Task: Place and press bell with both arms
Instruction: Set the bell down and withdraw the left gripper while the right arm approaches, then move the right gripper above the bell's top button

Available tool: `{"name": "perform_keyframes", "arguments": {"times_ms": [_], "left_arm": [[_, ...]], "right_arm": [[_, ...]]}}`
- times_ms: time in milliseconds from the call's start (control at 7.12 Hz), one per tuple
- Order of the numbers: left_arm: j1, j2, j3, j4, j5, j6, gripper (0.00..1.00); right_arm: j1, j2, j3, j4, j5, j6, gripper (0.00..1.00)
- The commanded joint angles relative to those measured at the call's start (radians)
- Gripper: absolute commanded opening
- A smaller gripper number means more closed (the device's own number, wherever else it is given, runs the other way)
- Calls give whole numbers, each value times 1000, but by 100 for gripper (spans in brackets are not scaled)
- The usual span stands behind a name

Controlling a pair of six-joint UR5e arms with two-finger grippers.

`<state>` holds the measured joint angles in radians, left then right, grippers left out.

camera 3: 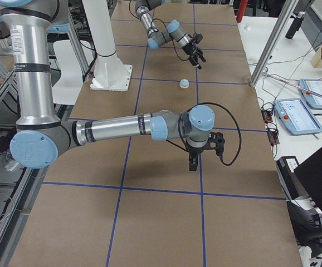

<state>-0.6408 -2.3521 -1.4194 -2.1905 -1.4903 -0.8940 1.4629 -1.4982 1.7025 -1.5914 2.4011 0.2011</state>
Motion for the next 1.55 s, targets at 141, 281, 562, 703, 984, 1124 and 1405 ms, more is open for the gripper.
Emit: {"name": "perform_keyframes", "arguments": {"times_ms": [141, 281, 562, 703, 984, 1124, 1405], "left_arm": [[-255, 182, -156, 140, -435, 16, 100], [-305, 259, -192, 143, -480, 85, 100], [-463, 390, -216, 147, -611, 238, 100], [-515, 404, -220, 220, -651, 303, 100], [-546, 491, -306, 322, -650, 430, 100], [-574, 522, -325, 330, -671, 438, 100], [-574, 534, -329, 333, -674, 438, 100]], "right_arm": [[-193, 109, 35, 105, 0, 215, 100], [-290, 218, 19, 103, -6, 401, 100], [-456, 330, 40, 106, -113, 613, 100], [-546, 364, 51, 106, -169, 746, 100], [-716, 470, 36, 105, -314, 945, 98], [-743, 511, 10, 96, -341, 961, 88], [-779, 577, -68, 93, -346, 982, 61]]}}
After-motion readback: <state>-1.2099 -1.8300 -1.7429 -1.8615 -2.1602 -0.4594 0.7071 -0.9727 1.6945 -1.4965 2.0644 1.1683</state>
